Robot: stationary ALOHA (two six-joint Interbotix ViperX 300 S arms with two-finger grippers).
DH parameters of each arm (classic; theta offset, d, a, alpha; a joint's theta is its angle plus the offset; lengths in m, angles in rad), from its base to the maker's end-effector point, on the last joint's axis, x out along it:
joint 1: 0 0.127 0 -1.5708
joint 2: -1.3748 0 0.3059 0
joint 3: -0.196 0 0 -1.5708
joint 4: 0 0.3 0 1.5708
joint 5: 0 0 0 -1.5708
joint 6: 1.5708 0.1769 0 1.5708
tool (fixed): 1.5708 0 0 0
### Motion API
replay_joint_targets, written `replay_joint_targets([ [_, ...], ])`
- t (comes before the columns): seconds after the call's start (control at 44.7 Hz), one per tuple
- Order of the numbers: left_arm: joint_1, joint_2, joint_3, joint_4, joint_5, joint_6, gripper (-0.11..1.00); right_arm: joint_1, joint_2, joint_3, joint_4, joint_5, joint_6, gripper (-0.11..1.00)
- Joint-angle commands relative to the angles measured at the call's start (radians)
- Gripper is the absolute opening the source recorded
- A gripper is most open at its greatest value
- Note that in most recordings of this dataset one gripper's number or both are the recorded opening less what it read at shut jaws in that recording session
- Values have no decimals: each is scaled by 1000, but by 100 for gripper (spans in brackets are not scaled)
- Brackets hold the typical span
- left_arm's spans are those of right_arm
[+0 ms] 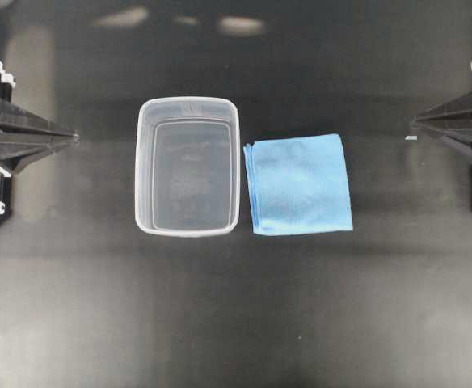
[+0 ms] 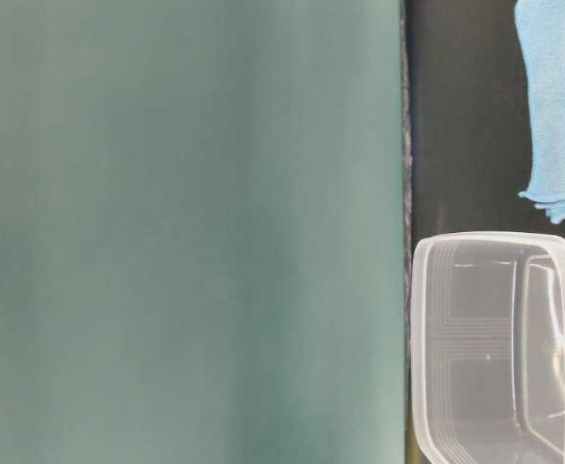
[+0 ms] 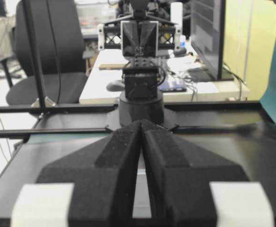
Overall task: Place the blue towel into the container with the left arm.
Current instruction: 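Move the left gripper over the container toward the blue towel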
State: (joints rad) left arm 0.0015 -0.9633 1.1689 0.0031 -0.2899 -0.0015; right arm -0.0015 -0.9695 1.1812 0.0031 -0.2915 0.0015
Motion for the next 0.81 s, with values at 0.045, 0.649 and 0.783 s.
replay_joint_targets([
  [0.045,9,81,-97,40,83,-80,4,-3,0,-31,28,-9,28,2],
  [0.649,-2,554,-535,41,511,-84,0,-100,-75,-43,32,285,98,0],
  [0.783,0,638,-623,41,568,-64,0,-117,-78,-38,32,318,98,13],
])
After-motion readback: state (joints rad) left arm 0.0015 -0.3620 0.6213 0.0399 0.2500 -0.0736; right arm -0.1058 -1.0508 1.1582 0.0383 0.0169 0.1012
